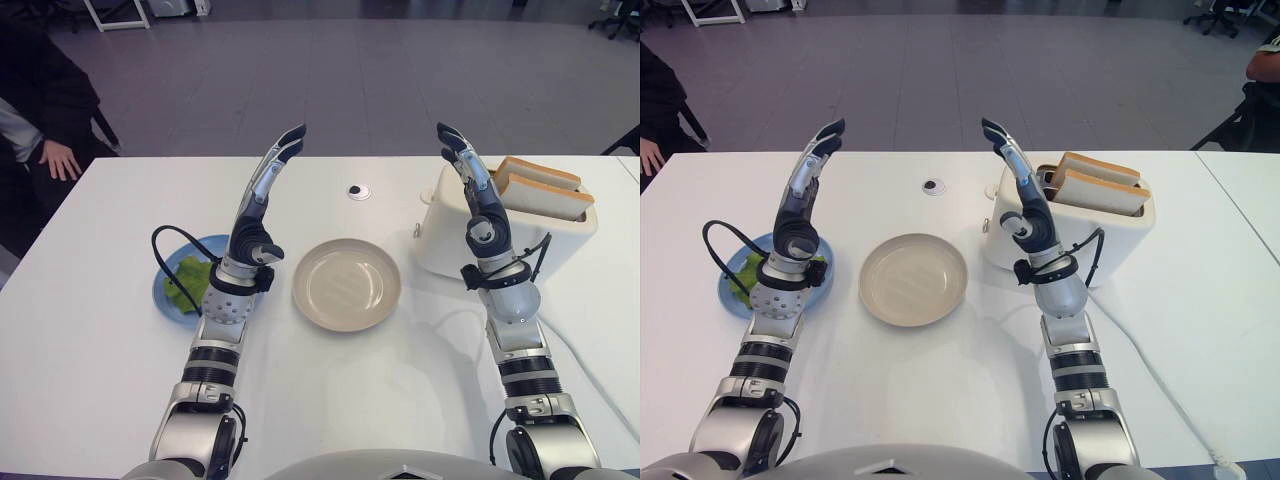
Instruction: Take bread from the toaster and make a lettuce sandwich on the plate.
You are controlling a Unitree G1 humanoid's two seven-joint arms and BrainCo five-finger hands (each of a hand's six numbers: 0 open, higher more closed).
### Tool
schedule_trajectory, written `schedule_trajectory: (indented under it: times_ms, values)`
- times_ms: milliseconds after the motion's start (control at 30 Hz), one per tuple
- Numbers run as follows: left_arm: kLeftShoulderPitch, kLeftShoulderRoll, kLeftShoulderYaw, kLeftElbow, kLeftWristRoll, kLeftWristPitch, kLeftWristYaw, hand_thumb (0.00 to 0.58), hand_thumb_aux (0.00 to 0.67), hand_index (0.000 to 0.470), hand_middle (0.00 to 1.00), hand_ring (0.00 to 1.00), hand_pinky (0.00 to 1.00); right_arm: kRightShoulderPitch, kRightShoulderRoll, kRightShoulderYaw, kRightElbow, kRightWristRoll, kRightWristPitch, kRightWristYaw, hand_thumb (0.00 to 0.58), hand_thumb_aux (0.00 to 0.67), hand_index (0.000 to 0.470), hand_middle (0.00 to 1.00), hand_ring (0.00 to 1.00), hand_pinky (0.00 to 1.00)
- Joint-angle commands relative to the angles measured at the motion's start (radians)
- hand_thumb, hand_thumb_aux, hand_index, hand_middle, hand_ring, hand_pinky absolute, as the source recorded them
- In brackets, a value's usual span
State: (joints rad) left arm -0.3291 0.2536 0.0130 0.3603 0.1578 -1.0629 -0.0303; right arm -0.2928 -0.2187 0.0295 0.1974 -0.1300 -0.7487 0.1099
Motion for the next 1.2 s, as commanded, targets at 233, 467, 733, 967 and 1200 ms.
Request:
schedule_trajectory:
  times_ms: [233, 467, 733, 967, 1200]
  values:
    - [-0.003, 0.011, 0.006, 0.006, 0.01, -0.005, -0.004, 0.0, 0.0, 0.0, 0.0, 0.0, 0.0, -0.006, -0.01, -0.007, -0.005, -0.009, -0.002, -0.009, 0.0, 0.0, 0.0, 0.0, 0.0, 0.0]
    - [-0.003, 0.011, 0.004, 0.008, 0.011, -0.006, -0.005, 0.0, 0.0, 0.0, 0.0, 0.0, 0.0, -0.005, -0.012, -0.006, -0.006, -0.015, -0.002, -0.016, 0.0, 0.0, 0.0, 0.0, 0.0, 0.0]
    - [-0.001, 0.013, 0.008, 0.008, 0.02, -0.007, -0.001, 0.0, 0.0, 0.0, 0.0, 0.0, 0.0, -0.026, -0.272, -0.204, -0.006, -0.464, 0.077, -0.299, 0.0, 0.0, 0.0, 0.0, 0.0, 0.0]
    - [-0.005, 0.011, 0.008, 0.018, 0.029, -0.009, 0.004, 0.0, 0.0, 0.0, 0.0, 0.0, 0.0, -0.039, -0.477, -0.181, 0.22, -0.631, 0.178, -0.452, 0.0, 0.0, 0.0, 0.0, 0.0, 0.0]
    - [-0.013, 0.013, 0.005, 0.028, 0.031, -0.011, 0.003, 0.0, 0.0, 0.0, 0.0, 0.0, 0.0, -0.084, -0.533, -0.056, 0.391, -0.65, 0.186, -0.487, 0.493, 0.41, 0.288, 0.0, 0.0, 0.0]
